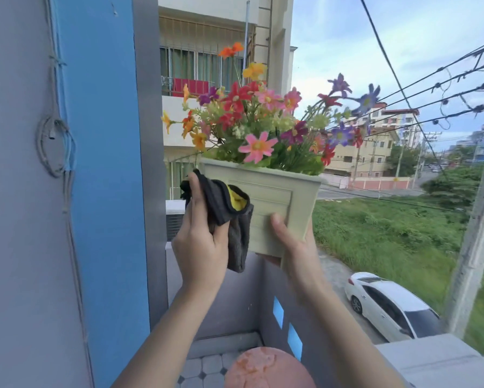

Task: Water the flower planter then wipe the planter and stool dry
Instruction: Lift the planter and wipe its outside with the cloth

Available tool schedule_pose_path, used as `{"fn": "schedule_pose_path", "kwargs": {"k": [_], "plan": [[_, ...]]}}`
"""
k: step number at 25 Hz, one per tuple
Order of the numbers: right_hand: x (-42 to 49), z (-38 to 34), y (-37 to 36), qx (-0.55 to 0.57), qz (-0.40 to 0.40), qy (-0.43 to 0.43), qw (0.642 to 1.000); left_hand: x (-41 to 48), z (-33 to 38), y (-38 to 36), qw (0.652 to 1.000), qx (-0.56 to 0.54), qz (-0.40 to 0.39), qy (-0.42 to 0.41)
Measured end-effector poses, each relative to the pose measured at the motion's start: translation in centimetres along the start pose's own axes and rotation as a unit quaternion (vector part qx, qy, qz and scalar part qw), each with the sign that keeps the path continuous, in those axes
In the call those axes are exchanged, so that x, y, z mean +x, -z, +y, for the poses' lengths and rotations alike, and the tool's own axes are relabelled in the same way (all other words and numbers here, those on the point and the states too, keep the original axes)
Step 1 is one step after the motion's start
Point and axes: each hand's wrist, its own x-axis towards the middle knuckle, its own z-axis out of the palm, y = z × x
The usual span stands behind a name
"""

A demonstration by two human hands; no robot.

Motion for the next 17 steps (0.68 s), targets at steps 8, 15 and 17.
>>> {"fn": "schedule_pose_path", "kwargs": {"k": [8,15,17], "plan": [[0.6,-1.5,1.0,0.015,-0.040,-0.004,0.999,-0.8,1.8,0.3,1.000,0.000,0.006,-0.014],[1.4,-2.1,2.4,0.018,-0.020,-0.020,0.999,-3.9,-0.8,0.3,0.994,0.018,-0.096,-0.053],[1.5,-1.8,2.7,0.006,-0.025,-0.020,0.999,-1.8,-0.5,0.4,0.996,0.031,-0.064,-0.051]]}}
